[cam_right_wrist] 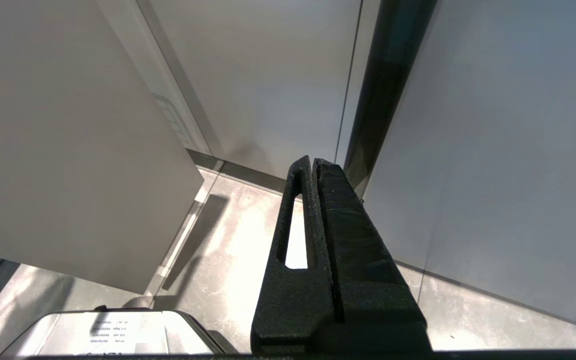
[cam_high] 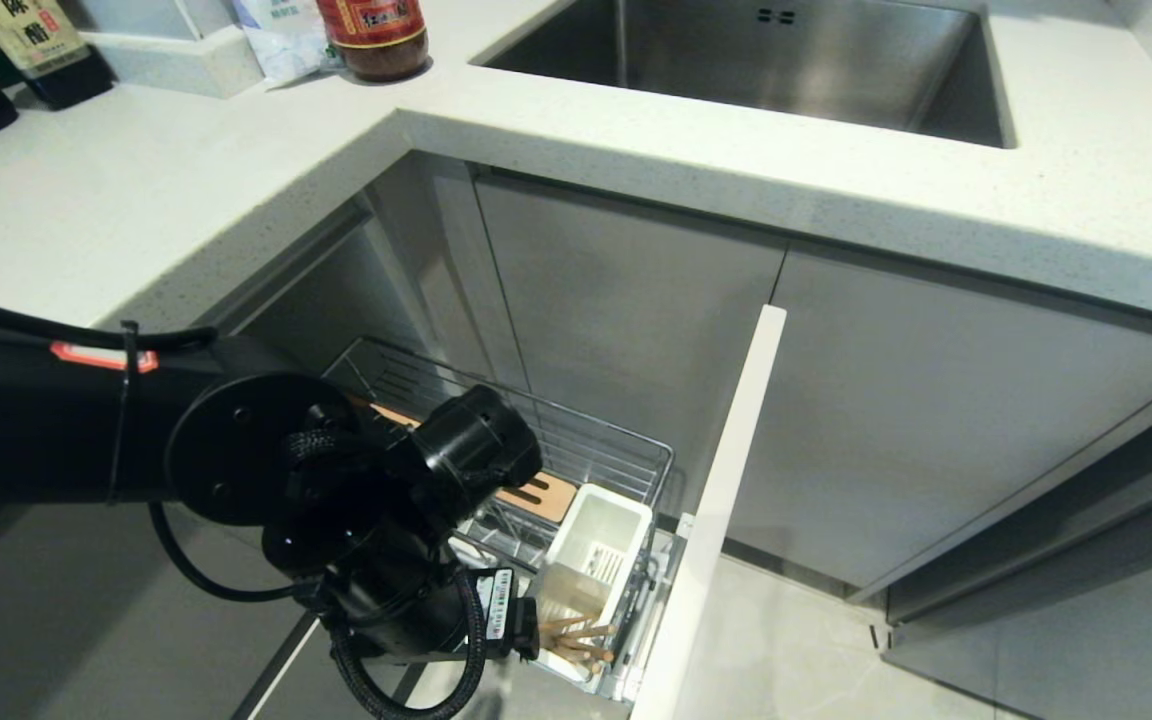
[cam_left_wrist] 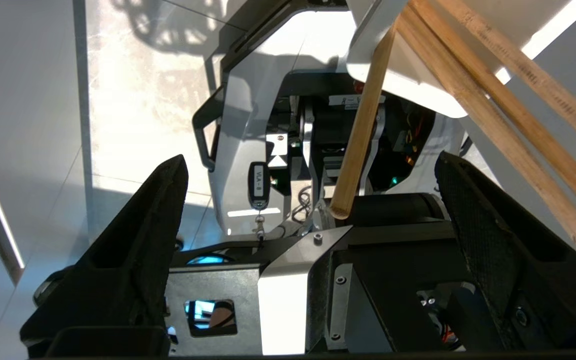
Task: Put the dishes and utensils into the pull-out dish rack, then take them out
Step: Take the chopsticks out of the cupboard
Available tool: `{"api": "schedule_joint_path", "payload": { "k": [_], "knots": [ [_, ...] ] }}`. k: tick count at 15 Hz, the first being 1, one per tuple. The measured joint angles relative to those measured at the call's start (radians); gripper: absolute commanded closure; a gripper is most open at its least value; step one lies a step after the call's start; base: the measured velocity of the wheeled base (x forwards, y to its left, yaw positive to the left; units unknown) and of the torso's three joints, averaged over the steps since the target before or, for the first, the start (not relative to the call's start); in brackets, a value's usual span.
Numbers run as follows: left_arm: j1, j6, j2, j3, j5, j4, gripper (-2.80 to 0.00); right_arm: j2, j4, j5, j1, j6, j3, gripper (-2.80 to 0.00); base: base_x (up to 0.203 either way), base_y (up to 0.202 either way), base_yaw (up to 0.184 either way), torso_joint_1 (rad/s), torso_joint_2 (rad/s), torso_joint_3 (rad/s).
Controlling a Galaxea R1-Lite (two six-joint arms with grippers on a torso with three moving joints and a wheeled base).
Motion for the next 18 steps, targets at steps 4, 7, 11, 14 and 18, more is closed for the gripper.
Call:
{"api": "schedule_joint_path", "payload": {
  "k": [4,7,11,14,18],
  "knots": [
    [-0.017,-0.008,-0.009,0.031,0.037,-0.041,-2.8,0.0,0.0,0.0,0.0,0.0,0.0,0.0,0.0,0.0,0.0,0.0,0.0,0.0],
    [-0.025,-0.008,-0.008,0.068,0.063,-0.112,-2.8,0.0,0.0,0.0,0.0,0.0,0.0,0.0,0.0,0.0,0.0,0.0,0.0,0.0],
    [-0.027,-0.009,0.008,0.09,0.065,-0.153,-2.8,0.0,0.0,0.0,0.0,0.0,0.0,0.0,0.0,0.0,0.0,0.0,0.0,0.0],
    [-0.027,-0.011,0.024,0.099,0.065,-0.187,-2.8,0.0,0.0,0.0,0.0,0.0,0.0,0.0,0.0,0.0,0.0,0.0,0.0,0.0],
    [-0.026,-0.018,0.036,0.112,0.068,-0.213,-2.8,0.0,0.0,0.0,0.0,0.0,0.0,0.0,0.0,0.0,0.0,0.0,0.0,0.0]
  ]
}}
